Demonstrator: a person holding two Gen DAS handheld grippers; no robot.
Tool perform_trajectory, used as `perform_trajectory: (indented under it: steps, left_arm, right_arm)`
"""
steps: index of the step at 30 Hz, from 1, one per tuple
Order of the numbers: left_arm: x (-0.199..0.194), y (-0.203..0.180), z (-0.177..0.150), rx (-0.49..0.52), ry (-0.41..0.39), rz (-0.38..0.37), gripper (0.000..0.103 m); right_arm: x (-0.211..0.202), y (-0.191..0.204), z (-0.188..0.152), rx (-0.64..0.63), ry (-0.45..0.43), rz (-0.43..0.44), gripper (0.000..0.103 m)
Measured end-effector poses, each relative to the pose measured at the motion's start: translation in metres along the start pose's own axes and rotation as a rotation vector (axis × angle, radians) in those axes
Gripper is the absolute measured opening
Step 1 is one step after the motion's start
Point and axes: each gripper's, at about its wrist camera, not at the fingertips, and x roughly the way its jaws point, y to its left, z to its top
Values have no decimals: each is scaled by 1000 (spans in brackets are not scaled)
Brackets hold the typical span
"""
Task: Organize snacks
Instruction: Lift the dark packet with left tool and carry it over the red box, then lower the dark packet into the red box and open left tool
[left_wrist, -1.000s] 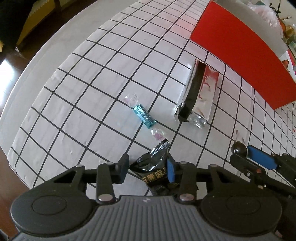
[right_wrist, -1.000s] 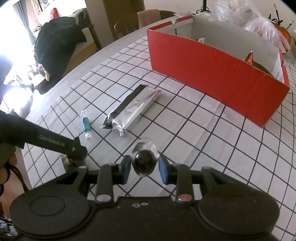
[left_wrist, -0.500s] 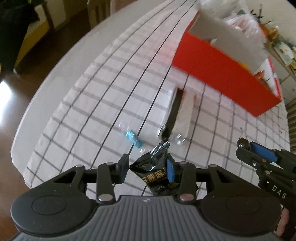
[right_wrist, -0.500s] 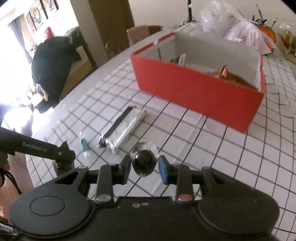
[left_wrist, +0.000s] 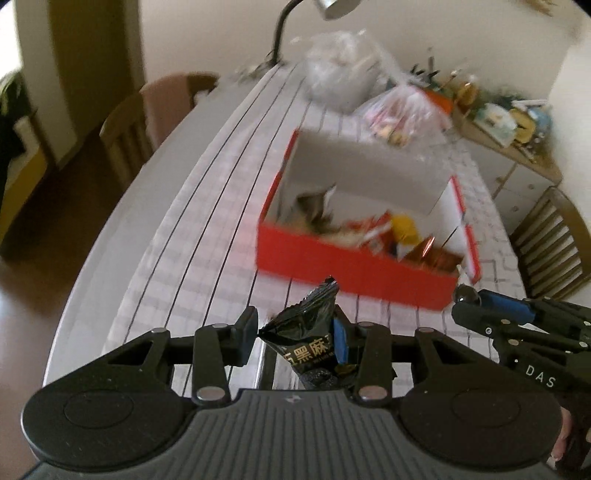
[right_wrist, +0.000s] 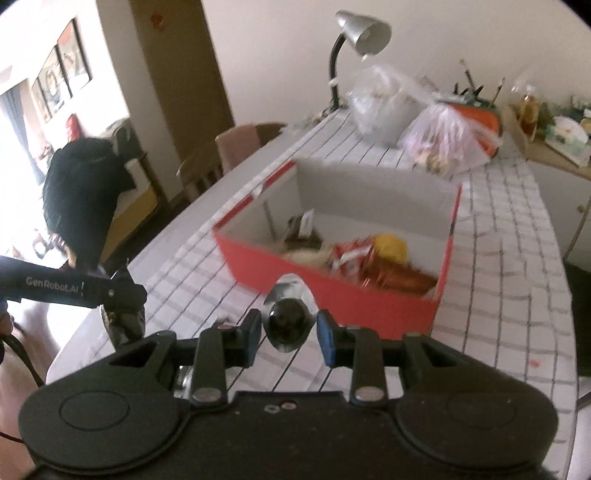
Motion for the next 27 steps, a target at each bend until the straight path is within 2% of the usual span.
perform_trajectory:
  steps: [8,17,20,24,27]
  left_arm:
    - [20,-15,62,121,-79,-41,40]
    - [66,-34,113,241,-90,-85,37]
    - [86,-39,124,267,-71,-116,34]
    - [119,-41,131,288,-15,-111,33]
    - [141,-37,128,295,23,-96,33]
  right_arm:
    - [4,-17,45,34,-51,-80,31]
    - [41,-33,84,73,-26,-197,32]
    - [58,-41,90,84,-5,-235,32]
    - [83,-52,93,104,40,-281,32]
    - [102,-60,90,124,78,-284,32]
